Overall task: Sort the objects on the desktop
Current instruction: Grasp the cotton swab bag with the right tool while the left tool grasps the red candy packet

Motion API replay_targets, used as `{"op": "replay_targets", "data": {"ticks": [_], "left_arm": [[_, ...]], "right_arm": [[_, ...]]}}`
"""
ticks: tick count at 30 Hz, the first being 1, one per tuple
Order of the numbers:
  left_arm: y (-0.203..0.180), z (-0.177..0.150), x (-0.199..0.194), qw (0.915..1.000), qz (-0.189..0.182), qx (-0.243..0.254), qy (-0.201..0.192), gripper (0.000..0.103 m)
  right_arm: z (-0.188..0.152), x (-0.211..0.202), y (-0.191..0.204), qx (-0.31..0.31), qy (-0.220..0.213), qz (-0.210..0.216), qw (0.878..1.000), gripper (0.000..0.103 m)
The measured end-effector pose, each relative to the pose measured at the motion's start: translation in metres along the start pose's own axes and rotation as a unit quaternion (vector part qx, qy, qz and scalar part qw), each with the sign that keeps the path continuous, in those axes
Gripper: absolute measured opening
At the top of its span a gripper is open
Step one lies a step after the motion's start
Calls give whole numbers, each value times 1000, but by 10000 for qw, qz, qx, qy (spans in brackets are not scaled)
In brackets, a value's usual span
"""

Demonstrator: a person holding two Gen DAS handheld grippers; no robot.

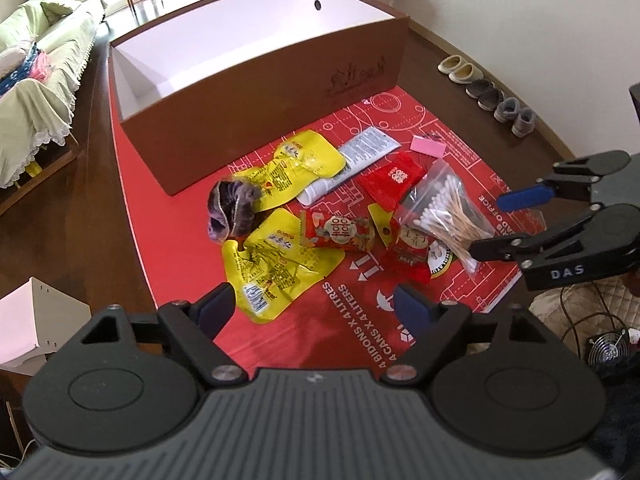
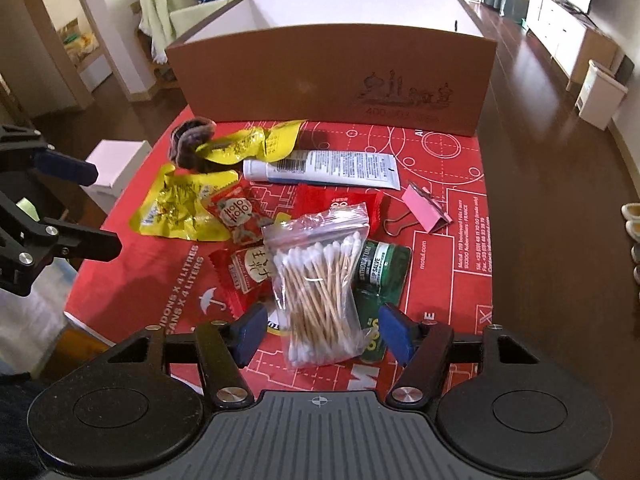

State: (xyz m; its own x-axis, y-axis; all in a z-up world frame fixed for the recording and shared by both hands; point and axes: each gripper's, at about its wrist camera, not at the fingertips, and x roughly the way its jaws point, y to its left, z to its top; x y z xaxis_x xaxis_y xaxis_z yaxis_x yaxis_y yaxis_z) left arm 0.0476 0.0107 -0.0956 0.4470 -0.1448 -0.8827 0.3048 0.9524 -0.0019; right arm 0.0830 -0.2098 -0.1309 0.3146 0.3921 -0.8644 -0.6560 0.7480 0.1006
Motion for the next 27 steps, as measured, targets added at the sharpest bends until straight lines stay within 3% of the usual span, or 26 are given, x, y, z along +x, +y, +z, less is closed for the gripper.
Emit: {"op": "replay_targets", "data": {"ticks": [1, 3, 10, 11, 16, 20, 27], "left_arm": [[0, 0, 2, 10000, -11, 7, 14, 83], [0, 1, 6, 10000, -33, 19, 41, 83], [-1, 1, 14, 9999, -121, 57, 102, 82], [-1, 1, 15, 9998, -133, 65, 112, 81], [-3, 0, 19, 9997, -179, 99, 155, 79], [-5, 0, 23, 9994, -238, 162, 173, 74], [-17, 4, 31, 9970, -533, 537, 159, 68]], "right_arm": [[0, 3, 0, -49, 0, -14, 10000, 64], [1, 8, 0, -121, 43, -8, 9999, 49], [2, 22, 2, -282, 65, -1, 9996, 47], [2, 23, 2, -322, 62, 17, 9995, 33], [4, 19, -2, -236, -10, 126, 9996, 22], [5, 10, -5, -98, -110, 228, 9996, 16], [5, -9, -14, 375, -214, 367, 9984, 16]]}}
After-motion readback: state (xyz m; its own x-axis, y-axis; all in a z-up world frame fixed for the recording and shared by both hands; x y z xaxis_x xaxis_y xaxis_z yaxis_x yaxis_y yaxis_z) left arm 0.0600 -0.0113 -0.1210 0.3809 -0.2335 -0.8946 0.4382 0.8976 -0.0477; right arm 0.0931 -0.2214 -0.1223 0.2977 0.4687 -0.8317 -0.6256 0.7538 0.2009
